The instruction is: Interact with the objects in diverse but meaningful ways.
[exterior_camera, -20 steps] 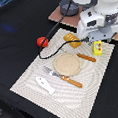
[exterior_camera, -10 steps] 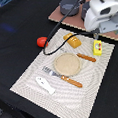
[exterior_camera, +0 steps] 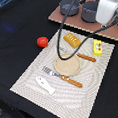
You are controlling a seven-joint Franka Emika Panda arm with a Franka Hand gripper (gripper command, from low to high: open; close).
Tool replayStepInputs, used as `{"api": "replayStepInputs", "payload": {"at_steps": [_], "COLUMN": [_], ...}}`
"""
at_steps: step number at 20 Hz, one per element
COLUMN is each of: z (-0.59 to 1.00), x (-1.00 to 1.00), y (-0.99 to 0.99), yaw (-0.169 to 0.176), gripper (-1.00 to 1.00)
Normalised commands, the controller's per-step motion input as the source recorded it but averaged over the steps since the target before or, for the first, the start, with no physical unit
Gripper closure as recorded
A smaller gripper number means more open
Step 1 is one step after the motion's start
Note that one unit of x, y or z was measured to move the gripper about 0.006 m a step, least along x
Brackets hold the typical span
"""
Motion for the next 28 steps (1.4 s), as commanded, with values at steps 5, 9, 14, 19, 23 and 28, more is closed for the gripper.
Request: {"api": "replayStepInputs", "payload": {"at_steps": [5, 9, 14, 19, 23, 28], "z": [-0.01, -0.14, -0.08, 0.00, 0.00, 0.00], "x": [-0.50, -0.71, -0.98, -1.00, -1.00, -1.00], "y": [-0.15, -0.18, -0.10, -0.09, -0.10, -0.13], "yaw": [0.154, 0.098, 0.044, 0.030, 0.029, 0.027], "gripper": [-1.00, -1.00, -1.00, -1.00, -1.00, -1.00]}}
